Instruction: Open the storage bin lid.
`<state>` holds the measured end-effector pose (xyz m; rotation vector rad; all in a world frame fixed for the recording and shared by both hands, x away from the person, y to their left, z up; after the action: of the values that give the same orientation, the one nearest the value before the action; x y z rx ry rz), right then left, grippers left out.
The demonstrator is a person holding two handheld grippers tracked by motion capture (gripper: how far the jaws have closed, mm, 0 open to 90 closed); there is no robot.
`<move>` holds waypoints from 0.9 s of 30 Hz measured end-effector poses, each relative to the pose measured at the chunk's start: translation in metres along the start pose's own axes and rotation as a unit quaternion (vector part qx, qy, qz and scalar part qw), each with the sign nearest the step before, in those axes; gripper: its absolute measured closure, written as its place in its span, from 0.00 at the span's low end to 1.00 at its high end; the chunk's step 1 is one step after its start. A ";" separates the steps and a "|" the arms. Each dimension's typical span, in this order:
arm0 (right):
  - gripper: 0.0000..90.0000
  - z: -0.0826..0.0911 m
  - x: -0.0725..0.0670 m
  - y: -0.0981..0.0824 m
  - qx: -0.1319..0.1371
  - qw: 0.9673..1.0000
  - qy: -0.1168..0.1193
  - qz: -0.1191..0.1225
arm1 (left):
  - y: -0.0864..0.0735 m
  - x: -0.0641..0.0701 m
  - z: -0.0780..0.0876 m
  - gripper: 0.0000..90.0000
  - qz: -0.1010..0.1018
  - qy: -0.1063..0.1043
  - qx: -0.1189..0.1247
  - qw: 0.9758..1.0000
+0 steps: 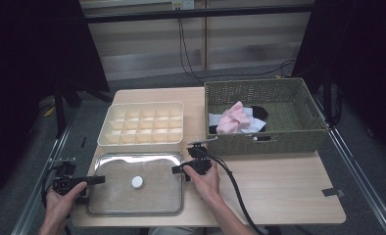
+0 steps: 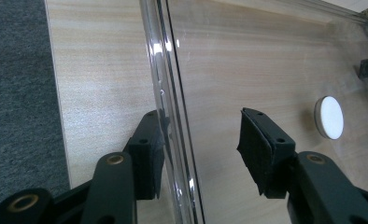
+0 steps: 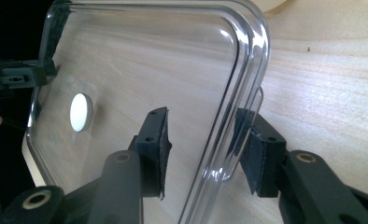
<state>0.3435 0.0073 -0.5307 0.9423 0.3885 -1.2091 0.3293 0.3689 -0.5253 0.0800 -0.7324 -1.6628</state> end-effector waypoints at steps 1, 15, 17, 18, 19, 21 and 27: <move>0.61 0.000 0.000 0.000 0.000 1.000 -0.002 0.000 | 0.000 0.000 0.000 0.57 0.006 -0.002 0.003 1.000; 0.54 -0.002 -0.005 0.003 -0.009 0.999 -0.032 0.023 | 0.000 0.000 0.000 0.58 0.003 0.002 0.006 1.000; 0.51 -0.002 -0.005 0.003 -0.010 0.999 -0.031 0.024 | 0.000 0.000 0.000 0.57 0.005 0.005 0.007 1.000; 0.51 -0.002 -0.005 0.003 -0.011 0.999 -0.031 0.021 | -0.001 0.000 0.001 0.57 -0.001 0.006 0.004 1.000; 0.50 -0.001 -0.005 0.004 -0.012 0.999 -0.032 0.021 | -0.001 0.000 0.001 0.56 0.001 0.005 0.006 1.000; 0.49 0.000 -0.004 0.004 -0.013 0.999 -0.035 0.018 | -0.001 -0.001 0.001 0.55 0.011 0.008 0.009 1.000; 0.53 0.004 0.000 0.004 -0.008 0.999 -0.044 0.017 | 0.002 -0.002 0.001 0.50 0.015 0.015 0.006 1.000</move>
<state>0.3466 0.0046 -0.5264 0.8766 0.3104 -1.2105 0.3308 0.3710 -0.5239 0.1005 -0.7176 -1.6261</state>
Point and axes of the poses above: each handheld gripper's, and its own axes: z roughly backward along the jaws, y roughly out of its top, x roughly to its right, the point moved 5 cm from there along -z, roughly forward along the jaws, and after that the axes turned 10 degrees about y, right-handed, at the moved point
